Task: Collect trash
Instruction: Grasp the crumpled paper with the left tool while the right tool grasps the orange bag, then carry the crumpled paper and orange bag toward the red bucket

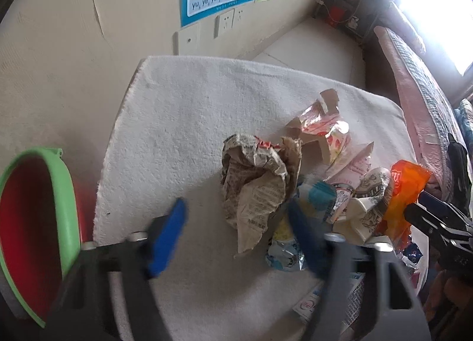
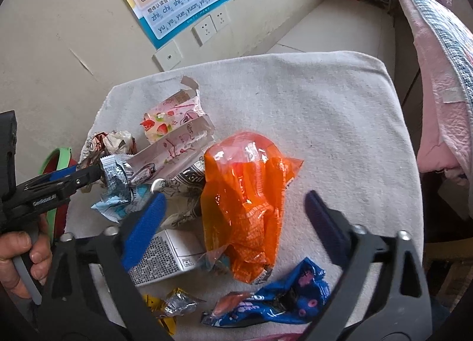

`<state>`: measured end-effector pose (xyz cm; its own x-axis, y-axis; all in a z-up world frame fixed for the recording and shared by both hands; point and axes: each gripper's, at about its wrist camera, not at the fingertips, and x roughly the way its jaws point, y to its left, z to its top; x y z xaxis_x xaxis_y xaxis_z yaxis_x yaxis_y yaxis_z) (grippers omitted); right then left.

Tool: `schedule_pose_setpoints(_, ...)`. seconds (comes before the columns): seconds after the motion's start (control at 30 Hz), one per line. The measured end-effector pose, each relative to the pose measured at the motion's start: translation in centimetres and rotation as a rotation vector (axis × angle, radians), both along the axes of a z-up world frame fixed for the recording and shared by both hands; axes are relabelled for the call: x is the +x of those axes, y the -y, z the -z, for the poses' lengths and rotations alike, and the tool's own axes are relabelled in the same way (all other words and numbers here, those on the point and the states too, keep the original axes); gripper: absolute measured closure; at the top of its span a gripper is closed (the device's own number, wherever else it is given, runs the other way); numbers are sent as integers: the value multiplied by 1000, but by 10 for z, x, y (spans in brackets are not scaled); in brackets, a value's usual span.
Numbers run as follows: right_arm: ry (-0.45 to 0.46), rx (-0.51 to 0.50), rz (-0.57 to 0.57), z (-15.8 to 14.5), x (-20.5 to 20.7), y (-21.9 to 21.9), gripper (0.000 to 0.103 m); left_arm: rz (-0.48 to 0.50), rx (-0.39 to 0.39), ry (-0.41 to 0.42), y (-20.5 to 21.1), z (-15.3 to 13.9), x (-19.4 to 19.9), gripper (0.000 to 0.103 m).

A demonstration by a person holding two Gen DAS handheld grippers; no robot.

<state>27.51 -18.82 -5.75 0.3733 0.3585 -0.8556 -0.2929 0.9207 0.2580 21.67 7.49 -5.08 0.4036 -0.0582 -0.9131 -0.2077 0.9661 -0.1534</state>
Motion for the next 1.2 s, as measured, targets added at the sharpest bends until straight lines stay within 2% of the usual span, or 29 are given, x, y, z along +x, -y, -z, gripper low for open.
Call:
schedule_pose_setpoints(0.03, -8, 6, -4, 1, 1, 0, 32, 2, -6, -3, -1, 1, 0, 60)
schedule_pose_setpoints(0.07, -20, 9, -8, 4, 2, 0, 51, 6, -16, -4, -1, 2, 0, 70)
schedule_pose_setpoints(0.1, -26, 4, -12, 5, 2, -1, 58, 10, -21, -4, -1, 2, -1, 77)
schedule_pose_setpoints(0.13, -21, 3, -17, 4, 2, -2, 60, 14, -24, 0, 0, 2, -1, 79)
schedule_pose_setpoints(0.17, -11, 2, -25, 2, 1, -2, 69, 16, -24, 7, 1, 1, -2, 85)
schedule_pose_setpoints(0.2, -6, -4, -24, 1, 0, -3, 70, 21, -19, 14, 3, -1, -3, 91)
schedule_pose_setpoints(0.27, 3, -9, -23, -2, -1, -2, 72, 36, -13, 27, 6, -5, -6, 93)
schedule_pose_setpoints(0.43, 34, -6, -13, -14, -7, 4, 72, 55, 0, 55, 11, -18, -12, 93)
schedule_pose_setpoints(0.77, 117, 1, 4, -52, -22, 12, 72, 32, 13, 127, 6, -52, -33, 93)
schedule_pose_setpoints(1.2, 213, 12, -43, -105, -59, -6, 72, -3, 15, 203, -11, -92, -71, 93)
